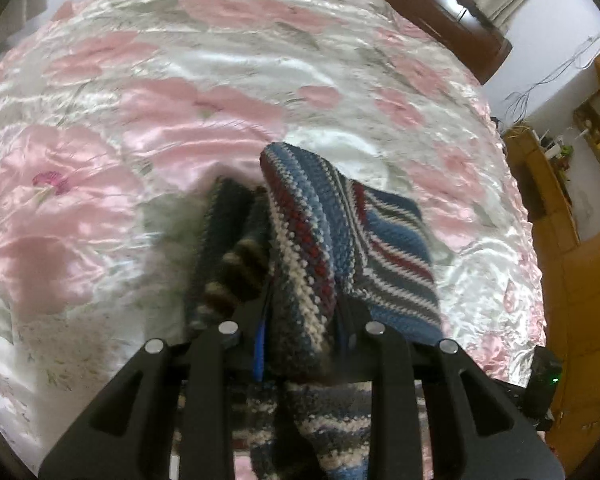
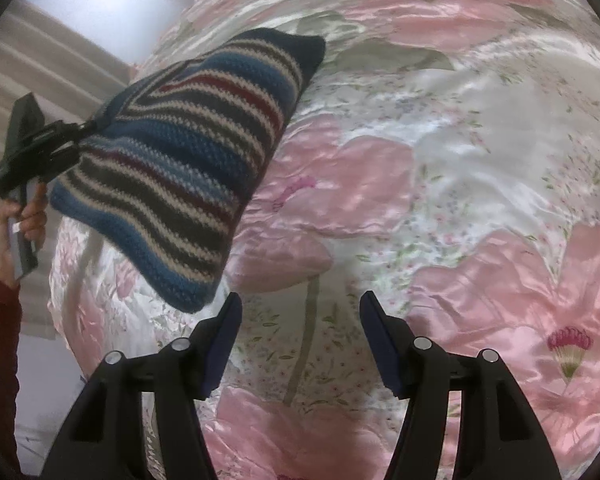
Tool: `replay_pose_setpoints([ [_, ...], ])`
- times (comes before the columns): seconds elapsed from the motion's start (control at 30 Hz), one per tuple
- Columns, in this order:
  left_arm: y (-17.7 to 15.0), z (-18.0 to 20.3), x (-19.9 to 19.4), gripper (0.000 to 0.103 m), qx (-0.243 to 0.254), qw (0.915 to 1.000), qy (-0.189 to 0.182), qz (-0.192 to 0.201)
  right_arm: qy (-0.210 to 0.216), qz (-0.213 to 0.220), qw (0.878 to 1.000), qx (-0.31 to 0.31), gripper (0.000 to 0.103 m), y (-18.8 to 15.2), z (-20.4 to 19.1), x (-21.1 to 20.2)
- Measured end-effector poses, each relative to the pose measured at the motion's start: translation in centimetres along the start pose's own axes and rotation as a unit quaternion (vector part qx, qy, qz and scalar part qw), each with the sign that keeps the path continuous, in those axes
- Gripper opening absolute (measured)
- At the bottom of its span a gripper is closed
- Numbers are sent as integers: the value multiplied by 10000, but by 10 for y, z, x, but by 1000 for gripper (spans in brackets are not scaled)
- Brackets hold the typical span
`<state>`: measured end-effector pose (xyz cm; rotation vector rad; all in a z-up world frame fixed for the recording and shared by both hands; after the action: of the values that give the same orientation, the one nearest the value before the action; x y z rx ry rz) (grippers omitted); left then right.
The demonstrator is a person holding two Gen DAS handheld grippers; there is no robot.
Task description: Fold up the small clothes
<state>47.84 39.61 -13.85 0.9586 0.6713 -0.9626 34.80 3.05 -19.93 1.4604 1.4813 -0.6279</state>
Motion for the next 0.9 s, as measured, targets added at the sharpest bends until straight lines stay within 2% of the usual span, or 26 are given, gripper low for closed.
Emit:
replay_pose_setpoints([
  [0.13, -5, -14, 10, 24, 128, 9998, 139, -87, -64, -34, 9997, -222, 63, 0, -10, 6],
  [0.37, -28, -42, 40, 24, 249, 9982, 483, -270, 228, -56, 9995, -192, 63, 9, -34, 19],
  [0.53, -33, -46, 41, 26, 293, 9985, 443, -137, 169, -189, 9993, -287, 63, 7, -47, 28],
  [0.63, -35, -38, 21, 39, 503, 9964, 671, 81, 136, -229, 9993, -280, 63, 6, -53, 29],
  [0.7, -40, -34, 0, 69, 615, 9942, 836, 263, 98, -232, 9993, -288, 63, 7, -55, 29],
  [0.77, -48, -30, -18, 71, 523, 9956, 666, 401, 49, -239, 9993, -285, 63, 8, -57, 31],
  [0.83, -57, -26, -26, 74, 482, 9970, 506, 319, 10, -251, 9994, -256, 63, 8, -64, 34],
  [0.9, -66, -21, -25, 74, 550, 9967, 568, 197, 11, -271, 9994, -218, 63, 8, -67, 35],
])
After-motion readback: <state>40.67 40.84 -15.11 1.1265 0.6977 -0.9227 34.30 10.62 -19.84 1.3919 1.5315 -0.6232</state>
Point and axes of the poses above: each gripper's, at about its wrist camera, not at the fingertips, and x roughly the way its jaws point, z to its right, y to its top, the point moved 6 cm from there along x, roughly the way its jaws point
